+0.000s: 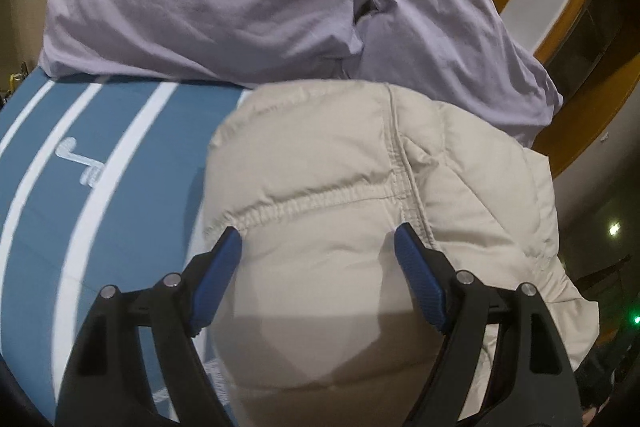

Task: Fold large clothes
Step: 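Press both open tools onto the folded jacket to flatten it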

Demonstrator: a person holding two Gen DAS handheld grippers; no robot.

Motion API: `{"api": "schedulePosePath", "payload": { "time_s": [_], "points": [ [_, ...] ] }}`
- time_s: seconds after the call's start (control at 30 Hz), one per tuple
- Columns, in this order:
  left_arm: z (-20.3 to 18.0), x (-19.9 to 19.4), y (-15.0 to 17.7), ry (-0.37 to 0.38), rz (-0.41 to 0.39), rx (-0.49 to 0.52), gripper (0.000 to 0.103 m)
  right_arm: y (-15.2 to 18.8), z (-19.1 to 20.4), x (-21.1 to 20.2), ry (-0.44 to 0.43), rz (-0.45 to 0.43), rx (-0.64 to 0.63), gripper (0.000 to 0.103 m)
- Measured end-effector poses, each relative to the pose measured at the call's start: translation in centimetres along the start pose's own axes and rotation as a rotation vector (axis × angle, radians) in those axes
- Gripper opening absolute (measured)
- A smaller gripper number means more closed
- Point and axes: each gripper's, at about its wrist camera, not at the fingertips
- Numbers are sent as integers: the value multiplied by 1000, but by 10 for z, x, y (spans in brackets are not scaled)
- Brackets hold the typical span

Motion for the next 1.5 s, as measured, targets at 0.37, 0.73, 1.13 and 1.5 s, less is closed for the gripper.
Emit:
{"api": "schedulePosePath", "payload": {
  "time_s": [0.37,0.73,1.13,1.5],
  "points": [
    [-38,21,22,-36,-27,139,79,-39,23,-21,-85,-83,-3,84],
    [-51,32,31,-29,-52,188,80,-69,105,-5,-195,-97,-132,48],
    [-44,28,27,30,-50,180,83,-65,133,62,-102,-63,-186,42],
    [-46,13,2,140,-38,124,84,-37,120,98,-96,-71,-154,43]
  ]
}}
Point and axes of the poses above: each gripper's, at about its wrist camera, not at the fingertips, and x roughly the way its jaws point, z to its left, y to its underside, and after that the axes turned 3 degrees about -x, right-handed
